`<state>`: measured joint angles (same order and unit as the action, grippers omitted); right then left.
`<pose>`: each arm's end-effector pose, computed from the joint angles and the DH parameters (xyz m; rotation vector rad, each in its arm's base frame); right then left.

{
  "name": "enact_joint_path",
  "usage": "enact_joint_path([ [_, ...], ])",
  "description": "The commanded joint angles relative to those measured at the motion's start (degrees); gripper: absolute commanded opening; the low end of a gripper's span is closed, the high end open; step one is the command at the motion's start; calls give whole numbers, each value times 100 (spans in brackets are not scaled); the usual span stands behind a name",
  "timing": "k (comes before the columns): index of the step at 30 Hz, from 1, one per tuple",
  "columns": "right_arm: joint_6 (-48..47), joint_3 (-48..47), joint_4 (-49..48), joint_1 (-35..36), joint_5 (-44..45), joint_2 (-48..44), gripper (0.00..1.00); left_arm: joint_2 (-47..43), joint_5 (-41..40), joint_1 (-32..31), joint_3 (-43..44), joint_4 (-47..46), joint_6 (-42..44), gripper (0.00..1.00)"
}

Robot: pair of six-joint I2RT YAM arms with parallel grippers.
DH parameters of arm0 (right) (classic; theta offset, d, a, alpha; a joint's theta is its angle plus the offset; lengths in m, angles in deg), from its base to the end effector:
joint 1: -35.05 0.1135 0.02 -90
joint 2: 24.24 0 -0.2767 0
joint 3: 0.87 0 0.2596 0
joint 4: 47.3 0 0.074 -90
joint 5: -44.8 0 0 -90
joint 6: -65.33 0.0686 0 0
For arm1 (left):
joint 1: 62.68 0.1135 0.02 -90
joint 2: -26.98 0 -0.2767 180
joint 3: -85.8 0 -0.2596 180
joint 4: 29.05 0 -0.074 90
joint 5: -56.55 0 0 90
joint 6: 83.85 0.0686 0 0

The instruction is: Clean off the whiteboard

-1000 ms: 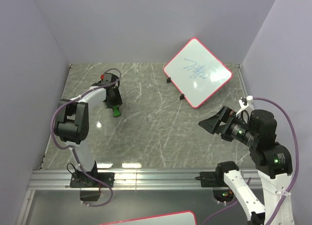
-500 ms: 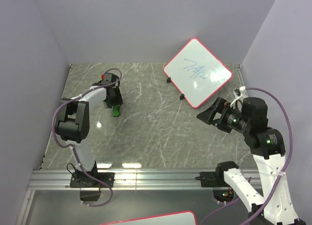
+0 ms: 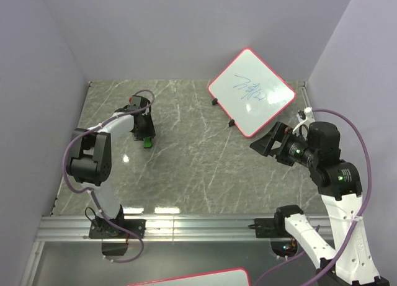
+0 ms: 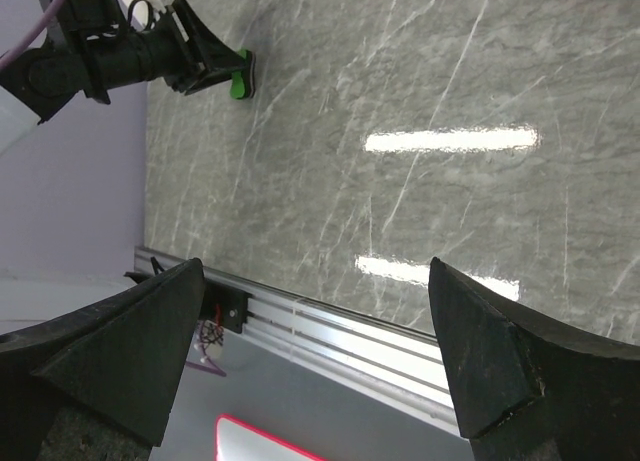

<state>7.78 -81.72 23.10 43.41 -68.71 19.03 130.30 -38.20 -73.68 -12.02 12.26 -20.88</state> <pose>0.1339 0.0473 0.3873 0.2149 2.2022 0.8465 0.3856 -0.0692 0.1629 -0.3975 2.6288 -0.1081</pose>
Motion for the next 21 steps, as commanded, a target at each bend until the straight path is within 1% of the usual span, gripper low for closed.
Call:
enact_joint_path([
  [1, -203, -151, -114, -10, 48, 50, 100, -32, 89, 2, -79, -96, 39, 54],
  [5, -204, -116, -131, -10, 30, 50, 100, 47, 36, 2, -79, -114, 31, 53],
  [6, -204, -107, -140, -10, 30, 59, 100, 64, 36, 2, -88, -131, 22, 51],
  [7, -212, -107, -140, -10, 30, 50, 100, 108, 36, 2, -105, -140, 31, 47],
  [10, -256, -116, -114, -19, 48, 59, 100, 222, 10, 2, -140, -184, 22, 43],
  [17, -432, -38, -113, -10, 171, 112, 100, 451, 62, 2, -123, -140, 4, 40],
  [18, -423, 7, -157, -10, 136, 129, 100, 486, 62, 2, -114, -131, 13, 38],
  [19, -406, 33, -192, -19, 58, 156, 100, 539, 80, 2, -97, -123, 22, 34],
  [21, -406, 25, -289, -10, -39, 304, 100, 565, 89, 2, -105, -140, 40, 28],
])
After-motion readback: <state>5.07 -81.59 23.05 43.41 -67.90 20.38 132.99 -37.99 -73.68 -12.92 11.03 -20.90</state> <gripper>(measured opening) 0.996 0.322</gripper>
